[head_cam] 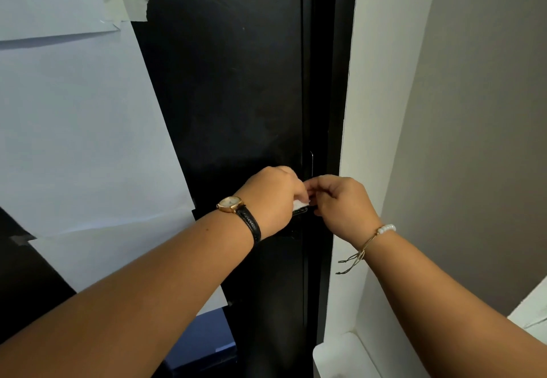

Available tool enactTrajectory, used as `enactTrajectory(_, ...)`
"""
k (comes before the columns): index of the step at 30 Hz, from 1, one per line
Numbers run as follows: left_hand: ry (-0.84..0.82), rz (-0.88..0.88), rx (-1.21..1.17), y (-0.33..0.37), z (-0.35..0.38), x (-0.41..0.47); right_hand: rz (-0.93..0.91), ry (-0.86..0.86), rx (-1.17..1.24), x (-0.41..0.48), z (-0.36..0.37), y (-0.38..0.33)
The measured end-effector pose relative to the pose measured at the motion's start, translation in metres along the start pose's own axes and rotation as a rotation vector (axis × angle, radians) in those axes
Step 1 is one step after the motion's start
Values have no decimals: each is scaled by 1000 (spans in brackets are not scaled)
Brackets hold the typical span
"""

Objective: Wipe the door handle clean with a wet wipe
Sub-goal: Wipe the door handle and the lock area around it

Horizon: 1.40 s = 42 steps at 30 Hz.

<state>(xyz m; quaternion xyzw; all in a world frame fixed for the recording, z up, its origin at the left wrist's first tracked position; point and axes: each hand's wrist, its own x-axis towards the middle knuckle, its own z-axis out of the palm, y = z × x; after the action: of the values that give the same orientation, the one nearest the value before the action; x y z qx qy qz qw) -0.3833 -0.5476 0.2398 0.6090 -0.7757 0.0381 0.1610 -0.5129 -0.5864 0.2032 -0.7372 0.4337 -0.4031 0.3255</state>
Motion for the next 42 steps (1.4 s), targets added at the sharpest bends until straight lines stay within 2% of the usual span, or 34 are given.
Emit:
enactTrajectory(3, -58, 12, -66, -4, -16, -4, -37, -26, -197, 2, -4, -1)
enactTrajectory(6, 144, -110, -184, -18, -37, -2, -117, -99, -463, 4, -9, -2)
enactTrajectory(8, 214, -182, -270, -21, -46, 3, -175, -157, -615, 6, -11, -6)
enactTrajectory(12, 153, -135, -446, 0, -47, 10, -261, -185, -771, 13, -14, -21)
enactTrajectory(15, 121, -103, -424, 16, -38, 17, -217, -206, -812, 19, -15, -29)
enactTrajectory(18, 86, -146, -320, 20, -29, 25, -230, -136, -680, 19, -18, -23)
enactTrajectory(22, 127, -104, -331, 13, -19, 21, -123, -38, -162, 20, -23, -16)
enactTrajectory(24, 127, -109, -358, 12, -14, 19, -97, -28, -26, 23, -22, -13)
enactTrajectory(28, 149, -106, -350, 1, -7, 14, -89, 123, 1, 19, -11, -2)
enactTrajectory(32, 275, -163, -84, -17, 7, 0, -80, 167, 74, 7, 15, 11)
enactTrajectory(34, 330, -168, -6, -19, 15, -6, -6, 158, 148, 5, 23, 19)
enactTrajectory(35, 356, -168, 12, -19, 19, -7, 19, 109, 120, 3, 26, 24)
enactTrajectory(37, 394, -185, 32, -21, 22, -8, -8, 28, -93, -1, 32, 36)
enactTrajectory(40, 416, -192, 37, -22, 24, -9, -178, 195, -197, -5, 41, 45)
enactTrajectory(42, 416, -194, 36, -22, 25, -8, -239, 209, -257, -2, 50, 46)
